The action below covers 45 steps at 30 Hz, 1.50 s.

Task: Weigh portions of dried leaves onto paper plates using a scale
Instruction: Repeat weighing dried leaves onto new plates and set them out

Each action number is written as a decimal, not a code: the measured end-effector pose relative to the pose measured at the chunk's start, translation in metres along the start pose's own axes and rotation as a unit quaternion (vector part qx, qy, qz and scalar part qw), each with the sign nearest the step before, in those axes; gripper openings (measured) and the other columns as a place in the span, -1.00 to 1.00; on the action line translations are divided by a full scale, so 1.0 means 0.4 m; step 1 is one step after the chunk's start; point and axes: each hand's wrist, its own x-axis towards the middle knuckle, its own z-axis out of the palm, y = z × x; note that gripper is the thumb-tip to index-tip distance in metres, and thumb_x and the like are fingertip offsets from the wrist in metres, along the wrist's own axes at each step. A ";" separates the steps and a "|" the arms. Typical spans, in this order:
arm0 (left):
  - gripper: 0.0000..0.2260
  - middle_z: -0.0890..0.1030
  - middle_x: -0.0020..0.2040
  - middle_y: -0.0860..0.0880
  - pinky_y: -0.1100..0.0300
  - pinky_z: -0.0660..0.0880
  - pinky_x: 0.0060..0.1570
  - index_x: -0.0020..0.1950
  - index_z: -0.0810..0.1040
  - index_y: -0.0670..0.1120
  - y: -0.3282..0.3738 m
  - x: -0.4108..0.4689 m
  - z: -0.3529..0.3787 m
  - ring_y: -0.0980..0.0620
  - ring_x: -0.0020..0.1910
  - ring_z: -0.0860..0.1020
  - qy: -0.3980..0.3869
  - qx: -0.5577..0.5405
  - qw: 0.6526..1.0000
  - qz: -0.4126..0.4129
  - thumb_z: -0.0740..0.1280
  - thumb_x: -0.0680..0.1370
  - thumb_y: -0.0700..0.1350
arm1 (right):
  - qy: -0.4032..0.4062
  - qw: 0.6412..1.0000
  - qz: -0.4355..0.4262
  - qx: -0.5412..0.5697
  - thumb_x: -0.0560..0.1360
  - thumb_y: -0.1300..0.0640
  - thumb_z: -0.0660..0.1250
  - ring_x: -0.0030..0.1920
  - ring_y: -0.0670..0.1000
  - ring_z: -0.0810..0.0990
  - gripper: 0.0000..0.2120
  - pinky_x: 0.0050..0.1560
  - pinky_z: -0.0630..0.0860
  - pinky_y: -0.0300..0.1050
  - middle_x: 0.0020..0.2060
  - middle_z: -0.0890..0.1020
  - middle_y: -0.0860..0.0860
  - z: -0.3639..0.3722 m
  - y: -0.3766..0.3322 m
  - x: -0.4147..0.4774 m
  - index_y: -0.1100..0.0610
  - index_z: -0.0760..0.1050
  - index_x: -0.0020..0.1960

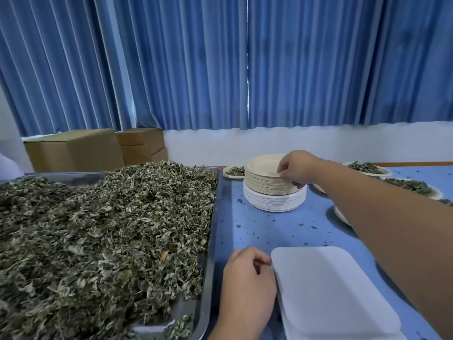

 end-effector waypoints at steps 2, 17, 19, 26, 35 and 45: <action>-0.78 0.52 -0.13 0.08 0.48 0.37 -0.21 -0.26 0.57 0.01 0.003 -0.001 -0.001 0.30 -0.19 0.48 0.000 -0.005 1.000 -0.004 0.27 0.45 -0.28 | 0.002 1.000 0.000 0.028 0.53 0.29 0.18 -0.39 0.08 0.57 -0.82 -0.25 0.60 -0.16 -0.31 0.65 0.17 -0.005 -0.001 -0.004 0.15 0.55 -0.06; -0.77 0.58 -0.09 0.05 0.39 0.38 -0.22 -0.22 0.59 0.03 0.019 -0.015 -0.015 0.22 -0.18 0.53 -0.015 0.007 1.000 -0.021 0.25 0.47 -0.28 | 0.190 0.891 0.010 0.413 0.45 0.02 0.43 -0.36 -0.02 0.58 -0.75 0.08 0.57 0.10 -0.40 0.63 0.06 -0.001 0.063 -0.244 0.22 0.62 -0.21; -0.77 0.57 -0.08 0.06 0.38 0.39 -0.19 -0.20 0.58 0.04 0.029 -0.022 -0.017 0.23 -0.17 0.52 -0.008 0.018 1.000 -0.013 0.25 0.48 -0.27 | 0.174 0.884 -0.005 0.434 0.42 0.04 0.47 -0.34 -0.02 0.57 -0.78 0.03 0.57 0.15 -0.37 0.63 0.08 0.004 0.081 -0.308 0.21 0.63 -0.21; -0.78 0.61 -0.34 -0.04 0.13 0.42 -0.27 -0.17 0.60 -0.03 0.086 -0.043 -0.040 0.06 -0.33 0.51 0.049 -0.148 0.984 -0.088 0.21 0.60 -0.12 | 0.079 0.879 -0.069 0.466 0.41 0.18 0.48 -0.30 -0.05 0.58 -0.97 -0.22 0.52 -0.27 -0.25 0.67 0.08 0.045 0.140 -0.511 0.08 0.68 -0.20; -0.80 0.39 -0.42 -0.01 0.24 0.16 -0.48 -0.13 0.53 -0.10 0.088 -0.053 -0.060 0.05 -0.51 0.28 -0.072 -0.325 0.921 -0.202 0.22 0.60 -0.04 | 0.036 0.896 -0.051 0.440 0.45 0.37 0.39 -0.33 -0.11 0.51 -0.80 -0.30 0.46 -0.37 -0.30 0.62 0.04 0.055 0.199 -0.574 0.10 0.68 -0.16; -0.84 0.53 -0.31 0.01 0.22 0.26 -0.47 -0.01 0.66 -0.14 0.070 -0.059 -0.065 0.06 -0.49 0.33 -0.092 -0.177 0.968 -0.152 0.29 0.56 -0.14 | 0.033 0.906 -0.026 0.420 0.46 0.27 0.43 -0.35 -0.09 0.50 -0.73 -0.35 0.48 -0.28 -0.04 0.63 -0.04 0.056 0.225 -0.570 -0.11 0.69 -0.09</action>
